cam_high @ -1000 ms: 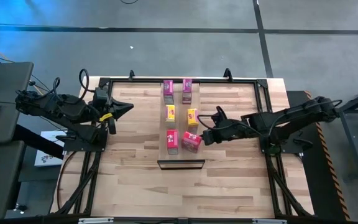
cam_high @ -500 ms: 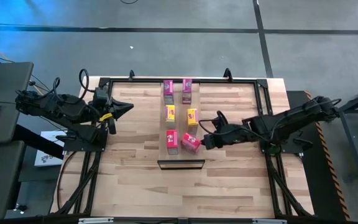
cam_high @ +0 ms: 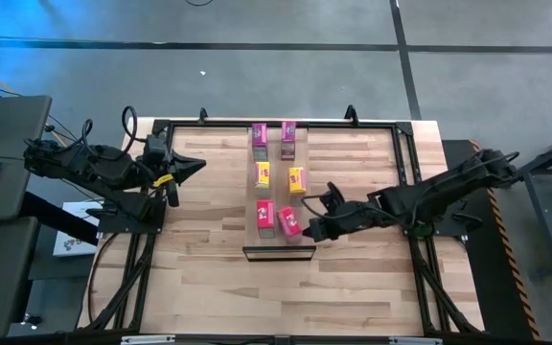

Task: Stack cereal on shelf
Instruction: Put the red cereal box on the shelf aligned with the other red cereal box

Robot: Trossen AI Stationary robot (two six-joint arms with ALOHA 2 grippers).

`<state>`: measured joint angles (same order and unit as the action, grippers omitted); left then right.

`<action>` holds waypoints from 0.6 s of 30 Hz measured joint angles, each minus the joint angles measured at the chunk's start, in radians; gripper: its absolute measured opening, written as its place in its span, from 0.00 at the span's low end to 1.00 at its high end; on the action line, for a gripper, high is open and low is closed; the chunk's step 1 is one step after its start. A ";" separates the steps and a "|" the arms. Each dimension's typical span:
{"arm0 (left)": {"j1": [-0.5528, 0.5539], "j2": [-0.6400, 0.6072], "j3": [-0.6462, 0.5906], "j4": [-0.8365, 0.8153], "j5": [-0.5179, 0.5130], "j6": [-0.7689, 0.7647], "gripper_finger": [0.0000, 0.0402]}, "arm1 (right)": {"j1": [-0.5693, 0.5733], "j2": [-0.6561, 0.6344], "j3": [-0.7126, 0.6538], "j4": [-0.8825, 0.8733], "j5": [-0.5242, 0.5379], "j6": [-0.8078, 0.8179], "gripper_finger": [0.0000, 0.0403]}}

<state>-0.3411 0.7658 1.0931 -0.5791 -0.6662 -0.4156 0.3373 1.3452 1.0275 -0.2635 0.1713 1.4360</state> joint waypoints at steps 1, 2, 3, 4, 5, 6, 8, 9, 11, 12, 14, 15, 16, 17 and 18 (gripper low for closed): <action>0.000 0.000 0.000 0.000 0.000 0.000 0.00 | 0.000 0.011 0.000 0.015 -0.013 0.004 0.00; 0.000 0.000 0.000 0.000 0.000 0.000 0.00 | 0.000 0.022 0.000 0.028 -0.025 0.004 0.00; 0.000 0.000 0.000 0.000 0.000 0.000 0.00 | 0.000 0.029 0.000 0.033 -0.037 0.004 0.00; 0.000 0.000 0.000 0.000 0.000 0.000 0.00 | 0.000 0.033 0.000 0.032 -0.042 0.004 0.00; 0.000 0.000 0.000 0.000 0.000 0.000 0.00 | 0.000 0.037 0.000 0.035 -0.043 0.004 0.00; 0.000 0.000 0.000 0.000 0.000 0.000 0.00 | 0.000 0.037 0.000 0.039 -0.045 0.004 0.00; 0.000 0.000 0.000 0.000 0.000 0.000 0.00 | 0.001 0.037 0.000 0.056 -0.049 0.007 0.00; 0.000 0.000 0.000 0.000 0.000 0.000 0.00 | 0.003 0.037 0.000 0.067 -0.050 0.015 0.00; 0.000 0.000 0.000 0.000 0.000 0.000 0.00 | 0.008 0.037 0.000 0.086 -0.050 0.026 0.00; 0.000 0.000 0.000 0.000 0.000 0.000 0.00 | 0.013 0.037 0.000 0.099 -0.050 0.029 0.00; 0.000 0.000 0.000 -0.001 0.000 0.000 0.00 | 0.023 0.037 0.000 0.117 -0.050 0.043 0.00; 0.000 0.000 0.000 -0.001 0.000 0.000 0.00 | 0.027 0.037 0.000 0.119 -0.047 0.049 0.00; 0.000 0.000 0.000 -0.001 0.000 0.003 0.00 | 0.031 0.037 0.000 0.123 -0.040 0.051 0.00; 0.000 0.000 0.000 -0.001 0.000 0.010 0.00 | 0.035 0.037 0.000 0.133 -0.029 0.055 0.00; 0.000 0.000 0.000 -0.001 0.000 0.018 0.00 | 0.039 0.037 0.000 0.147 -0.019 0.057 0.00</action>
<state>-0.3409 0.7658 1.0931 -0.5800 -0.6662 -0.3979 0.3761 1.3819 1.0275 -0.1168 0.1523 1.4934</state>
